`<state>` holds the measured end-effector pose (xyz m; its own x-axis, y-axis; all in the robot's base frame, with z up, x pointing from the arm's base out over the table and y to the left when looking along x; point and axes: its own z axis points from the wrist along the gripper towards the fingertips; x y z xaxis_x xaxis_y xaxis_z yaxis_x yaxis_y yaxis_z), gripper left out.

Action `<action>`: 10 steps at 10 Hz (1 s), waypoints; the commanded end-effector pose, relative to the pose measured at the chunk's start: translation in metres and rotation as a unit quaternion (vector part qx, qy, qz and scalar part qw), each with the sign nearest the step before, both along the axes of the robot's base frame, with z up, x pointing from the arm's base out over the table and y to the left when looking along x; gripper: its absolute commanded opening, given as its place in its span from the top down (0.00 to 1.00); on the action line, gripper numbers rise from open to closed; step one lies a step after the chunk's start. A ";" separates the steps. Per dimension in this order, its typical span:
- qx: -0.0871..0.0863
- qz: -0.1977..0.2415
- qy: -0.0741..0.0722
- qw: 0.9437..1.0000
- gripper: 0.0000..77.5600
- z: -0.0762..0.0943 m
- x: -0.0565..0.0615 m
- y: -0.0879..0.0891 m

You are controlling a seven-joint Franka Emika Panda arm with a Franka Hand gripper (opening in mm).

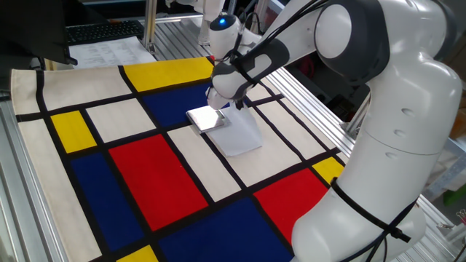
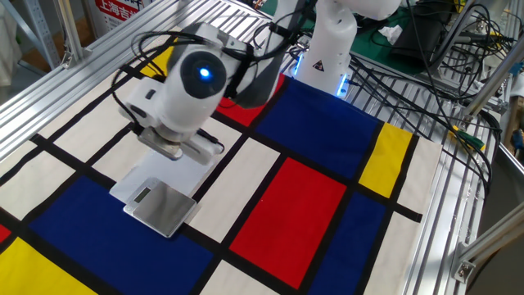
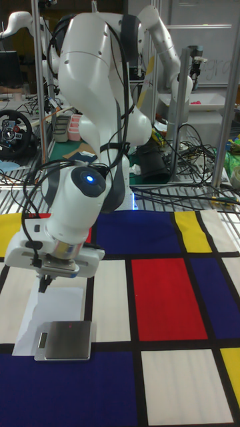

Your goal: Unfold a piece of paper

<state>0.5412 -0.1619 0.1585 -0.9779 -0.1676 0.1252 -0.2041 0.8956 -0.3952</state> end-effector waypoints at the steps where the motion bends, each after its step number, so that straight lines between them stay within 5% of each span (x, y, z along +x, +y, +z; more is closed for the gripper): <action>1: -0.008 0.008 0.004 1.000 1.00 0.010 0.009 -0.011; 10: -0.041 0.016 0.009 0.999 1.00 0.023 0.033 -0.062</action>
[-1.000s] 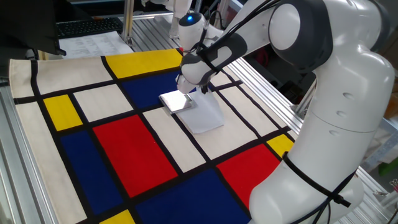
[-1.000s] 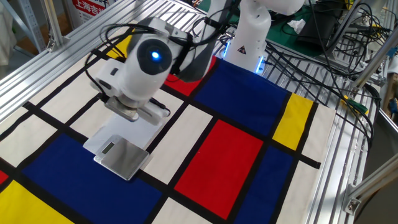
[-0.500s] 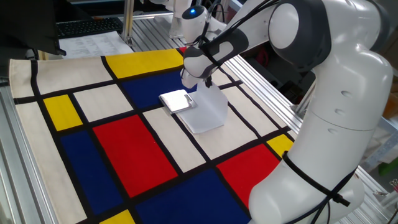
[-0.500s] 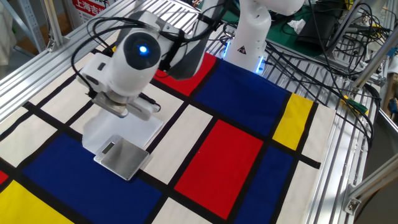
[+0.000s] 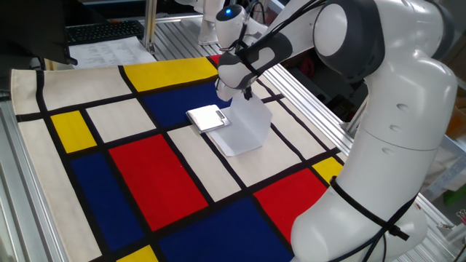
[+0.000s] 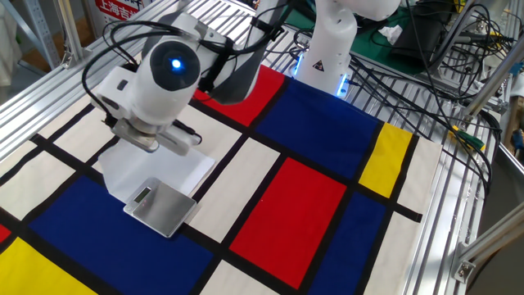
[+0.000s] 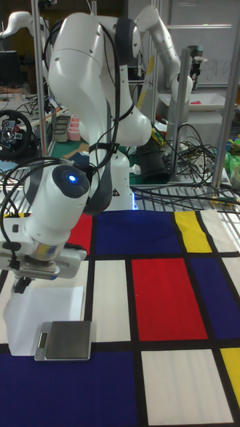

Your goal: Unfold a piece of paper

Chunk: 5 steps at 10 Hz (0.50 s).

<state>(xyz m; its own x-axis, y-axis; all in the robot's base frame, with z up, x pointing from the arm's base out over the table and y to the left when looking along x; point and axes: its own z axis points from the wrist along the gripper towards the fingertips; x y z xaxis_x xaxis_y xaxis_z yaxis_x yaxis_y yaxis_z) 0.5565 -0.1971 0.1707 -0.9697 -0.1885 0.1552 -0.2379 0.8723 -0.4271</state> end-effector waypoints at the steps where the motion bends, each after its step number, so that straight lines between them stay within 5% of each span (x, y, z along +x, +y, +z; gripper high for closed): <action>1: -0.020 0.002 -0.002 1.000 1.00 0.009 0.022 -0.033; 5: -0.017 0.003 -0.005 1.000 1.00 0.008 0.024 -0.034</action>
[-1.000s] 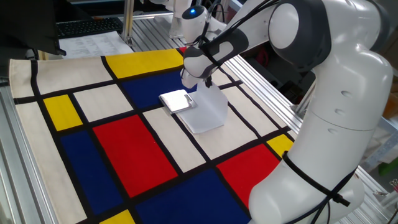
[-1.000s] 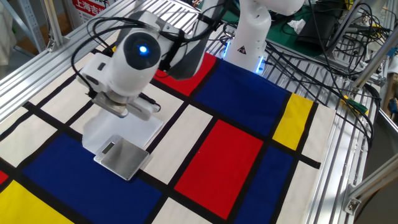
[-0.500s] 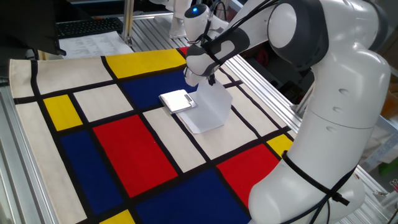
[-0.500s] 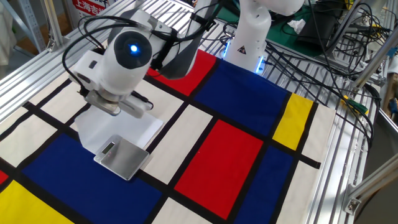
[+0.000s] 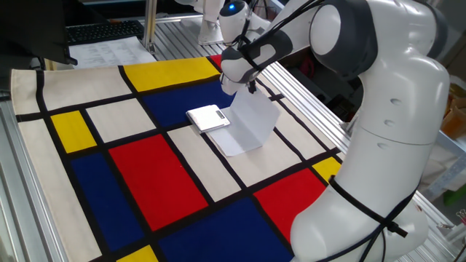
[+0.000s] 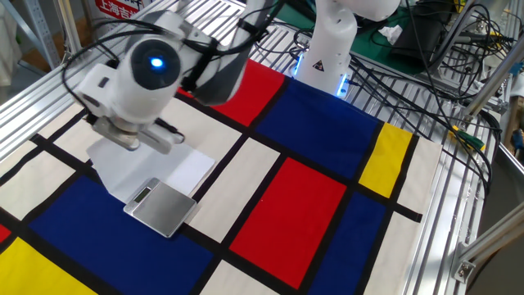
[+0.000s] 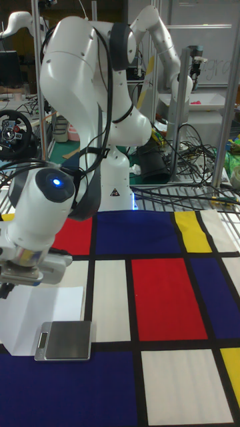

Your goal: Unfold a piece of paper

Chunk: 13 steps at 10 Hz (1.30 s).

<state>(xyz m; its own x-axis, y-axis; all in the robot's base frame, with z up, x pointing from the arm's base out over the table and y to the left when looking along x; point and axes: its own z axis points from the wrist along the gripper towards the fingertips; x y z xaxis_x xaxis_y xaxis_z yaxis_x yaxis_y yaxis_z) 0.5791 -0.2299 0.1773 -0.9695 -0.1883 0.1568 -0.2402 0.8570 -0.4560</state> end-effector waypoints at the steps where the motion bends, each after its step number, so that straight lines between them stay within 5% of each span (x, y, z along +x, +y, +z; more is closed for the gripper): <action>1: 0.000 0.001 -0.002 1.000 1.00 0.002 0.001 -0.002; 5: 0.008 0.006 -0.012 1.000 1.00 0.002 0.001 -0.002; 10: 0.064 0.000 -0.009 0.998 1.00 0.007 0.010 0.009; 12: 0.131 -0.040 0.003 0.991 1.00 0.021 0.022 0.033; 13: 0.142 -0.048 0.007 0.989 1.00 0.026 0.025 0.041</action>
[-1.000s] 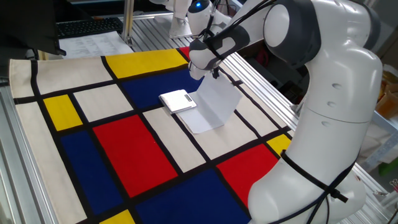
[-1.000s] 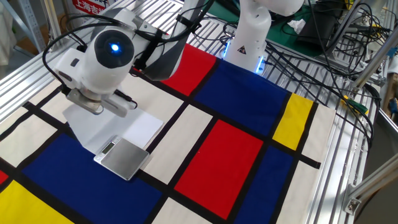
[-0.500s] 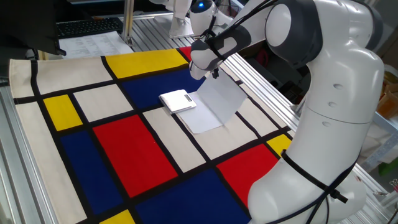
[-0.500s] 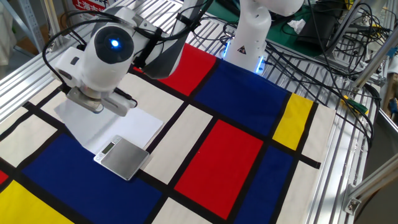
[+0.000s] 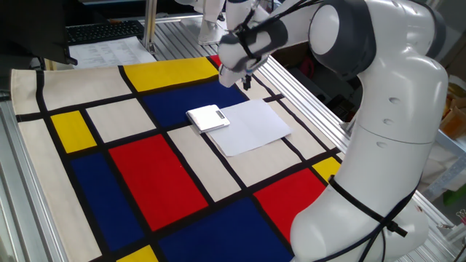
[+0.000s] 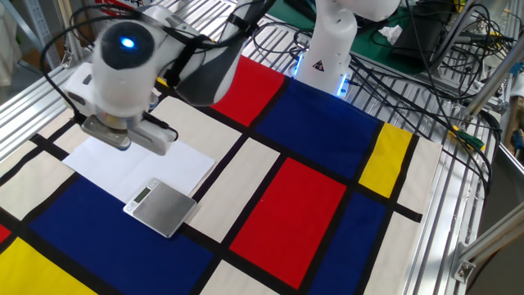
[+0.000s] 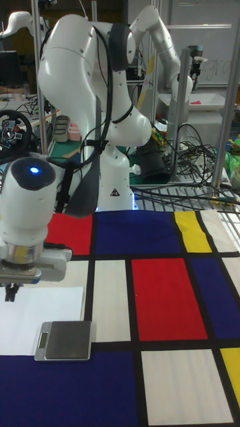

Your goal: Unfold a piece of paper

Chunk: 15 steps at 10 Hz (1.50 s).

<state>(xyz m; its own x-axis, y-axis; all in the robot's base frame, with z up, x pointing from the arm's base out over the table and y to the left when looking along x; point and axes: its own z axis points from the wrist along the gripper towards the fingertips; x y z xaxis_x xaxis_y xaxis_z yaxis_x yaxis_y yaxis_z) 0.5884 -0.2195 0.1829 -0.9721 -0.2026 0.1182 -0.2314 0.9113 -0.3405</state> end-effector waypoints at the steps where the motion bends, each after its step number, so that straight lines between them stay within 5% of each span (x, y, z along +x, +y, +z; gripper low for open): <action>1: 0.079 -0.058 0.012 0.995 1.00 0.040 0.020 0.056; 2: 0.079 -0.061 0.011 0.995 1.00 0.047 0.020 0.065; 3: 0.087 -0.072 0.006 0.994 1.00 0.062 0.012 0.098; 5: 0.135 -0.102 0.000 0.986 1.00 0.067 -0.007 0.126; 6: 0.144 -0.106 0.000 0.984 1.00 0.065 -0.016 0.137; 8: 0.143 -0.112 -0.004 0.983 1.00 0.062 -0.026 0.148; 11: 0.156 -0.139 -0.006 0.978 1.00 0.086 -0.060 0.184; 15: 0.177 -0.147 -0.010 0.973 1.00 0.091 -0.098 0.215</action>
